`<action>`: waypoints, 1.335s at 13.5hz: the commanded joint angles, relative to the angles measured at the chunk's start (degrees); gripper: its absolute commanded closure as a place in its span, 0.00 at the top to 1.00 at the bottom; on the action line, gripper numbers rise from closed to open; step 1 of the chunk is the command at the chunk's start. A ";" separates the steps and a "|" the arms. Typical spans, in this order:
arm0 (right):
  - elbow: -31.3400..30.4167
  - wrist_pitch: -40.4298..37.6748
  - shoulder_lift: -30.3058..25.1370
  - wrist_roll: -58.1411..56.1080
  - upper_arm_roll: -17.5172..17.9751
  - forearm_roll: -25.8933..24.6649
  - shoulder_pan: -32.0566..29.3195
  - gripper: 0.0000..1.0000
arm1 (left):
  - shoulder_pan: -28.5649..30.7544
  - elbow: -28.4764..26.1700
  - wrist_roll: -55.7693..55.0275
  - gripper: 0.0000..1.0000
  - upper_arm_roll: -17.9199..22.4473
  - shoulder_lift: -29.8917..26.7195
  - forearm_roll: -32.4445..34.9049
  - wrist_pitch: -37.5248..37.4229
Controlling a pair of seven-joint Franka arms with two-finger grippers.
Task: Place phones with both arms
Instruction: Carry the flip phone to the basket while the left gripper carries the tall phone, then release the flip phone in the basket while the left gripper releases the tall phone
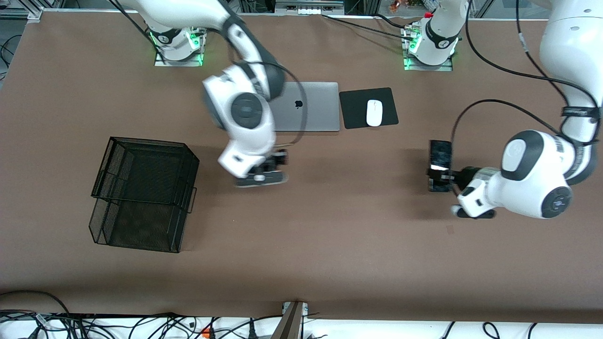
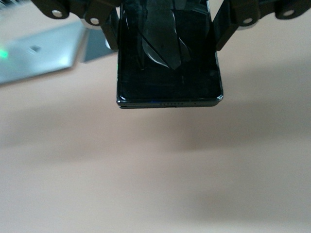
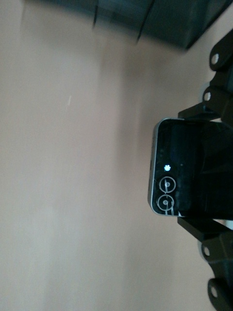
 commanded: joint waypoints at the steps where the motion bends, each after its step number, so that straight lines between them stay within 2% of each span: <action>1: -8.30 -4.40 -9.02 -4.54 -1.10 1.29 -6.34 0.00 | -5.06 0.63 -3.04 0.25 0.34 0.63 -4.28 2.88; 2: -12.59 -4.24 -12.36 -6.91 -2.93 1.29 -7.84 0.00 | -8.31 0.63 -6.10 0.25 0.34 0.63 -4.28 5.42; 5: -25.69 0.66 -20.81 -20.33 -14.43 1.38 -8.47 0.00 | -18.24 0.11 -14.21 0.21 1.04 1.94 -2.79 16.74; 7: -32.82 6.72 -23.02 -28.44 -21.47 1.38 -8.47 0.00 | -26.32 -0.25 -15.97 0.20 2.00 4.66 2.72 26.06; 9: -36.17 11.47 -21.89 -29.61 -24.30 1.90 -8.99 0.00 | -33.70 -0.16 -21.66 0.20 5.60 7.91 5.73 32.66; 10: -37.15 13.76 -20.58 -29.61 -24.31 2.60 -9.78 0.00 | -36.09 -0.16 -25.09 0.20 7.36 8.97 5.91 35.65; 11: -37.33 15.17 -18.74 -29.61 -24.31 4.17 -10.57 0.00 | -37.85 -0.25 -27.21 0.26 8.33 9.85 5.92 38.55; 12: -37.07 15.79 -16.72 -29.61 -24.31 6.10 -11.10 0.00 | -39.18 -0.25 -27.84 0.37 9.73 10.38 6.35 40.67; 13: -36.98 16.93 -15.22 -29.61 -24.31 7.17 -11.11 0.00 | -39.71 -0.51 -28.02 0.99 10.44 10.39 6.62 40.87; 15: -36.81 18.08 -13.81 -29.52 -24.40 7.26 -11.28 0.00 | -39.02 -1.83 -28.54 1.00 10.54 8.99 6.71 39.82; 16: -36.72 18.35 -13.45 -29.44 -24.31 7.35 -11.63 0.42 | -38.49 -1.74 -28.81 1.00 10.54 7.59 6.71 36.51; 17: -36.19 18.26 -13.45 -29.43 -24.31 7.79 -12.16 0.99 | -37.44 -1.22 -28.81 1.00 10.54 5.57 6.71 31.08; 18: -35.32 17.91 -13.36 -29.52 -24.31 7.79 -12.42 1.00 | -35.34 -1.13 -28.55 1.00 10.62 2.51 6.71 24.67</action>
